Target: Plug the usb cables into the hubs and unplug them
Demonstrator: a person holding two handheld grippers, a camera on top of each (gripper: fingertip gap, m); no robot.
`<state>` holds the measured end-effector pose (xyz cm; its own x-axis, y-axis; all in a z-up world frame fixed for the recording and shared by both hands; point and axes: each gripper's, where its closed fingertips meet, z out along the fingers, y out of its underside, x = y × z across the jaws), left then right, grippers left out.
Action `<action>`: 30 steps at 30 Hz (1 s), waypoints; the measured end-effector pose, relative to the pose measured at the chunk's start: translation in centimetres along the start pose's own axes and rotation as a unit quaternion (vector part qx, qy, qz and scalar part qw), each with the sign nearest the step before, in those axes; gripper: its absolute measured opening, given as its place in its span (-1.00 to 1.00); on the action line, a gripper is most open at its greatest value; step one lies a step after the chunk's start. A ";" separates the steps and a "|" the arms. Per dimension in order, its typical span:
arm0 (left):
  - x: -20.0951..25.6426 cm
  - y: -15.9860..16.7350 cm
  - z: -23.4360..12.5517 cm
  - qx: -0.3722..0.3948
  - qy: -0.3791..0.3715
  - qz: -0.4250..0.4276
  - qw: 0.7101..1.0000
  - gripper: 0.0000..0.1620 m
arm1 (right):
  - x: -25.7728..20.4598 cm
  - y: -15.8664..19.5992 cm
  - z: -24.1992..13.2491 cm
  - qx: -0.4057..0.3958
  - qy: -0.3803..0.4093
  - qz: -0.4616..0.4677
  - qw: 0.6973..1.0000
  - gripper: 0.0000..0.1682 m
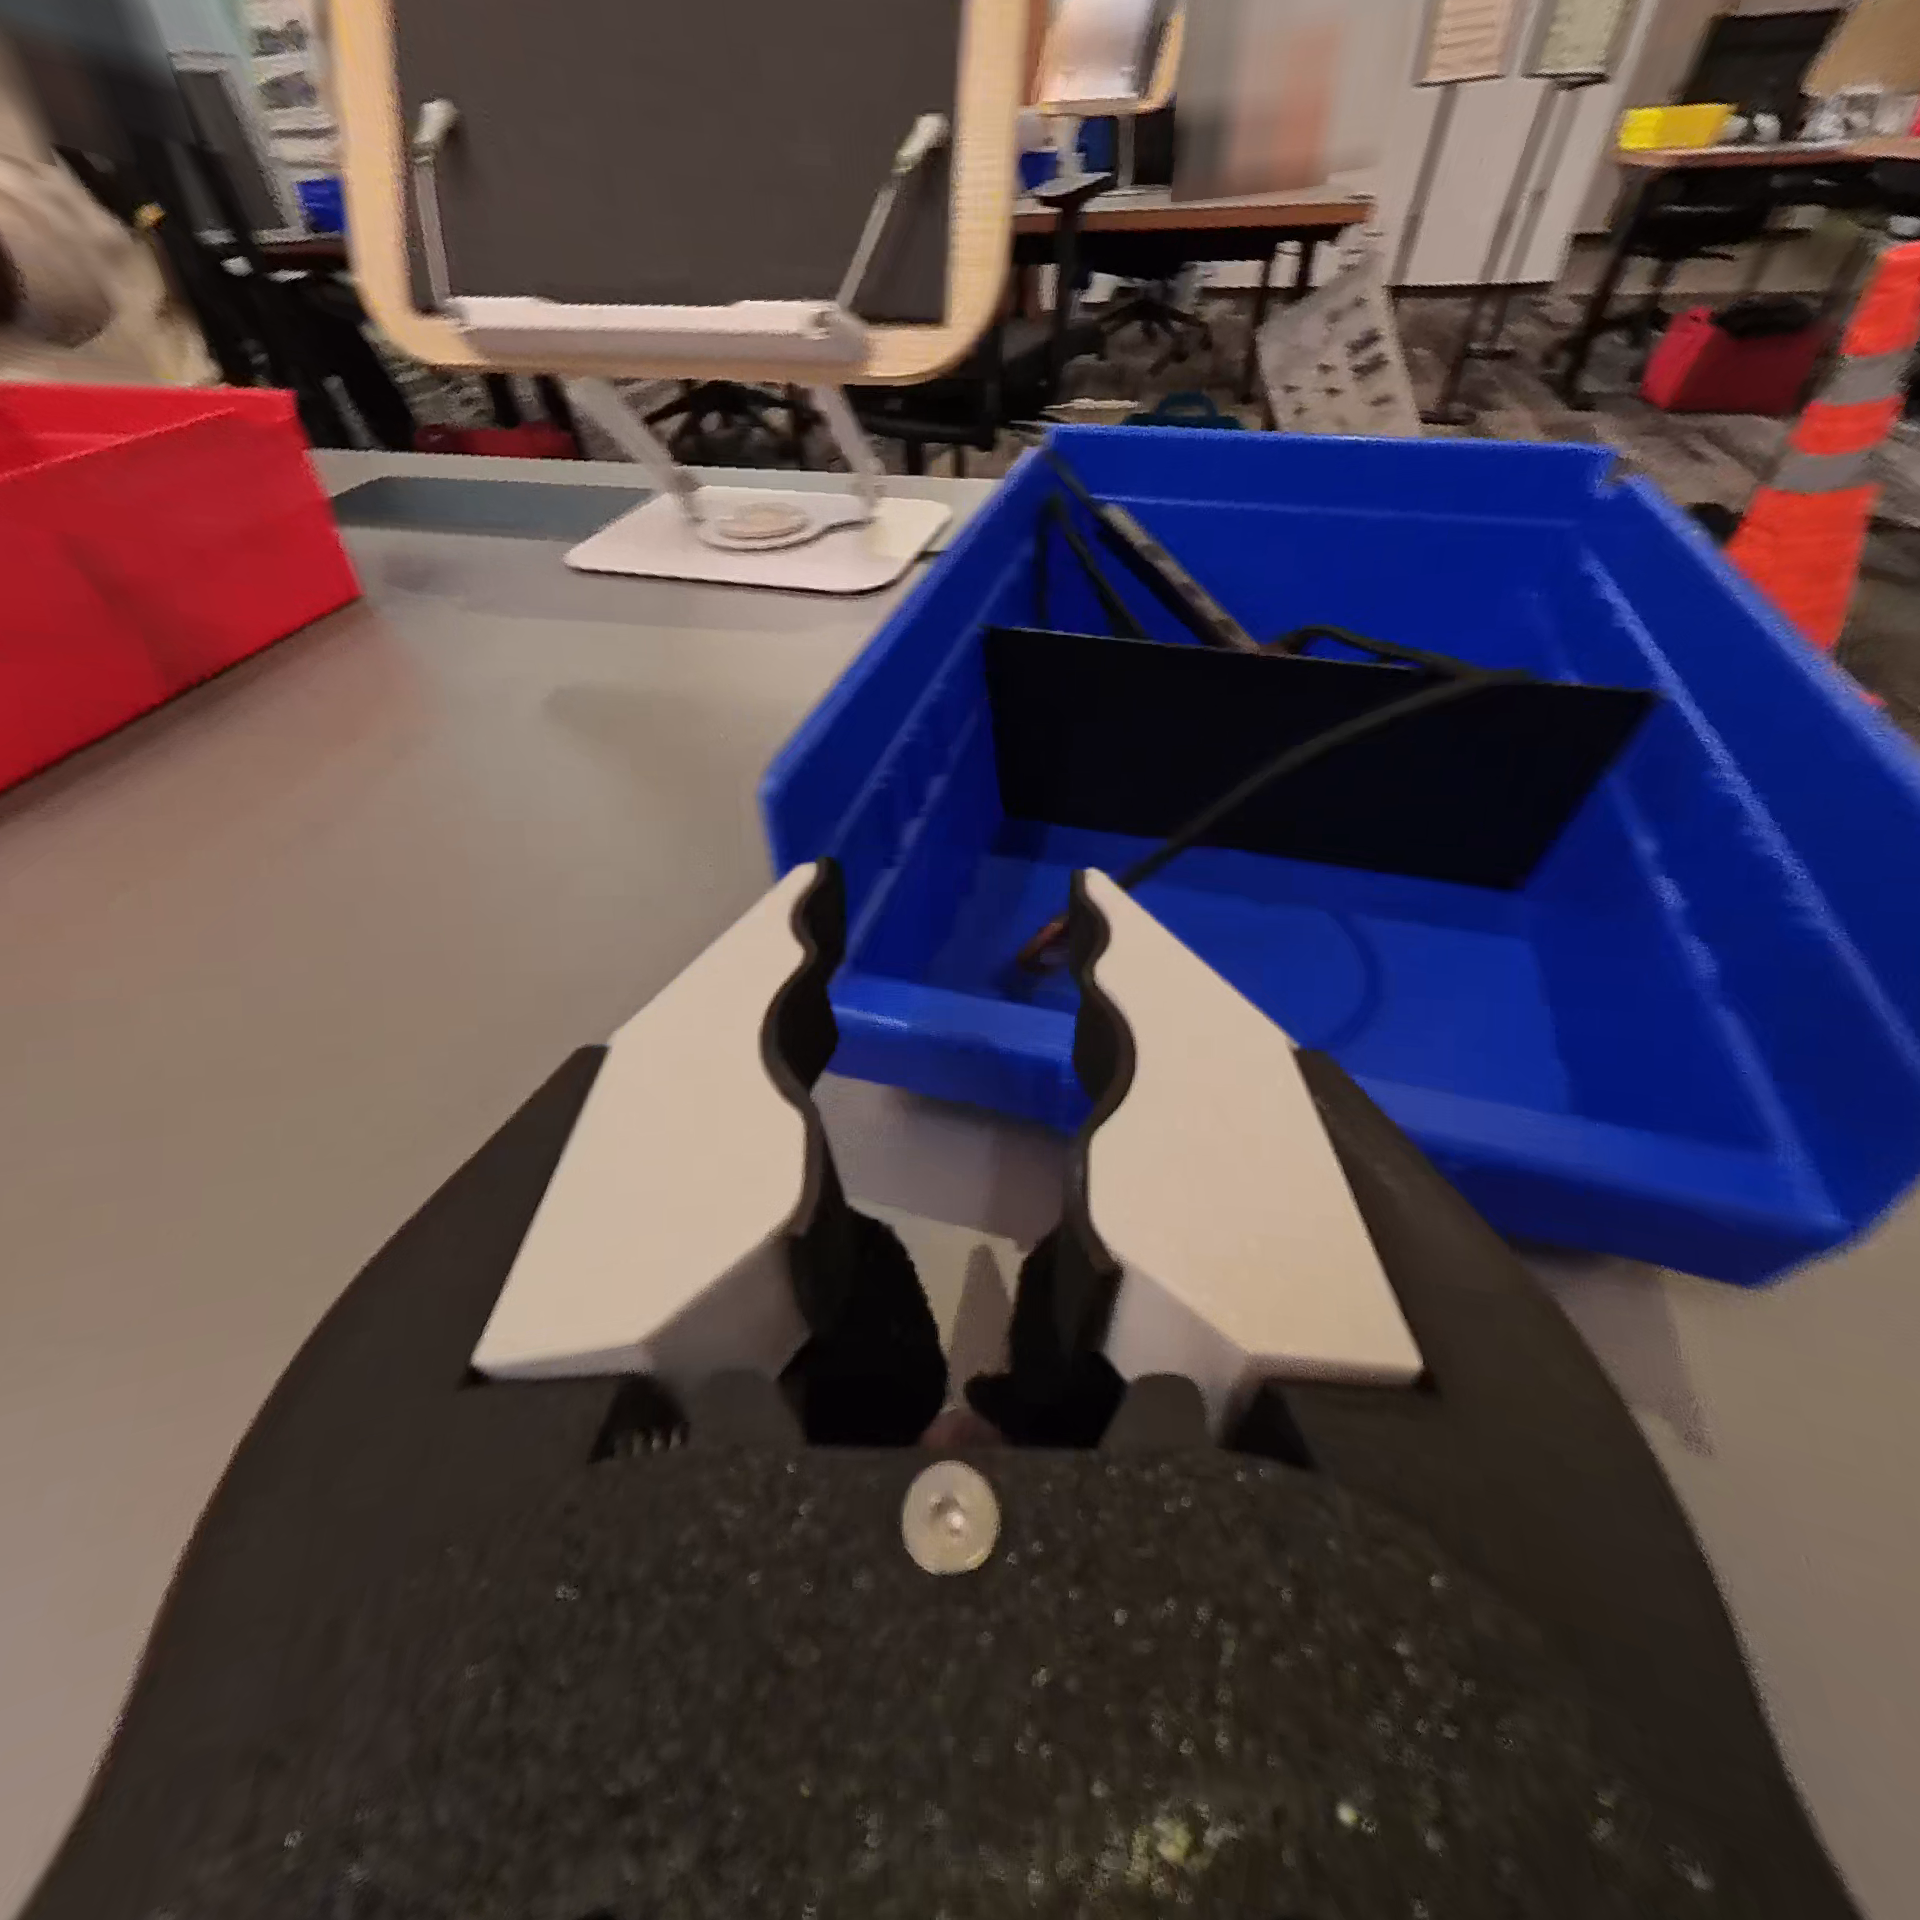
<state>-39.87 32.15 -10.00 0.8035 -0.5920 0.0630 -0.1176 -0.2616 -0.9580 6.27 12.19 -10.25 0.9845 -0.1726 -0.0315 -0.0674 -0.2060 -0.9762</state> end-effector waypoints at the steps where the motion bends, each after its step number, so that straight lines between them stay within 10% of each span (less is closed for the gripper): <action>1: 0.2 0.1 0.1 -0.002 0.003 0.000 1.000 -0.53 | -1.1 0.0 0.2 -0.002 -0.017 -0.006 1.000 -0.45; 10: 3.3 -0.4 0.2 0.014 0.068 -0.008 0.998 -0.52 | -6.0 0.9 4.1 -0.053 -0.019 -0.042 0.998 -0.09; 25: 4.5 -0.3 0.8 0.015 0.096 0.016 0.995 -0.51 | -6.3 1.6 6.1 -0.079 -0.013 -0.026 0.996 -0.06; 30: 6.5 -0.5 0.6 0.017 0.111 0.032 0.993 -0.51 | -9.5 1.5 5.0 -0.077 -0.093 -0.023 0.992 -0.34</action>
<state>-34.22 28.89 -9.24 0.6466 -0.7606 0.0581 -0.1411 -0.1942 -0.9708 -2.35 18.36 -12.47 0.9990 0.0181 -0.0410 -0.0318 -0.3575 -0.9334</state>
